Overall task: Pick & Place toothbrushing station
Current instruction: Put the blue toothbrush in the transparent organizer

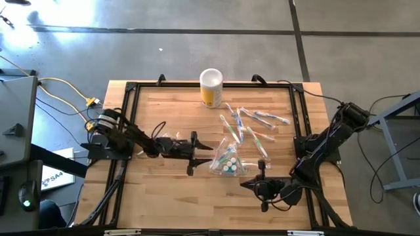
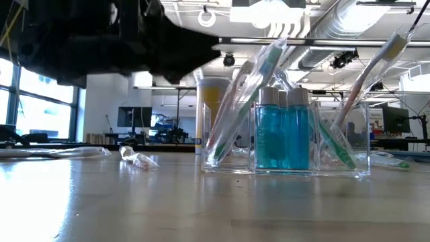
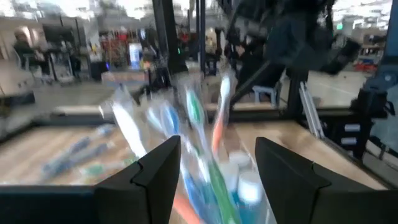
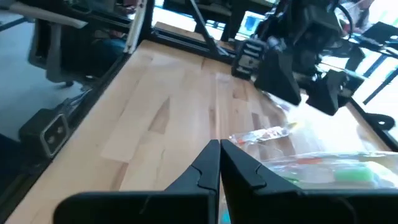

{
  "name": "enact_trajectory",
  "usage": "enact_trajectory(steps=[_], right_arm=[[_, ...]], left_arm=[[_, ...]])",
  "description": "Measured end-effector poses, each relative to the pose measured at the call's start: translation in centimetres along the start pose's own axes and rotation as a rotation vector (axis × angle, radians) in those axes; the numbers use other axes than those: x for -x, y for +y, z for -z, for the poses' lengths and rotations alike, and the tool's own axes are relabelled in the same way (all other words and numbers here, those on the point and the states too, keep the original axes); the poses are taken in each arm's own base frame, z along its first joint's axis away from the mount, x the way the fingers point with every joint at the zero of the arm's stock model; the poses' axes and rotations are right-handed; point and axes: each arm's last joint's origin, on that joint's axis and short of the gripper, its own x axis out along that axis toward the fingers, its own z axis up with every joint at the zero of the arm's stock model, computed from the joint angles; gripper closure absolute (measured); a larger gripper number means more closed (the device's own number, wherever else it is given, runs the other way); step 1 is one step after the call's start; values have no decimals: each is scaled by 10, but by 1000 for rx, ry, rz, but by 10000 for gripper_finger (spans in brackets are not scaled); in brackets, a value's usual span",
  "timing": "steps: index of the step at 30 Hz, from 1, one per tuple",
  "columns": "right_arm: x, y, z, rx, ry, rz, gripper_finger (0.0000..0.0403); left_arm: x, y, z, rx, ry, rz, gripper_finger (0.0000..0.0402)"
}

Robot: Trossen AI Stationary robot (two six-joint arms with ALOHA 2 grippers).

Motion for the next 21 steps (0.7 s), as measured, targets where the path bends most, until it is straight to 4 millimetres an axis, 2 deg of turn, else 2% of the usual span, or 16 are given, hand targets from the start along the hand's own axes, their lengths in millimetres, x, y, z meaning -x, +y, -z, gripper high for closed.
enact_trajectory(steps=[5,10,13,18,21], right_arm=[[0,-2,0,74,-5,80,399],[7,-1,-7,71,-49,165,399],[20,3,-17,119,-81,276,399],[46,1,-28,77,-110,635,399],[56,-9,-38,74,-114,624,399]], left_arm=[[9,-2,-16,-91,-9,3,199],[19,-12,-29,-197,87,-101,199],[26,-20,-41,-246,117,-152,199],[39,-32,-59,-250,155,-159,199],[47,-38,-66,-238,183,-132,199]])
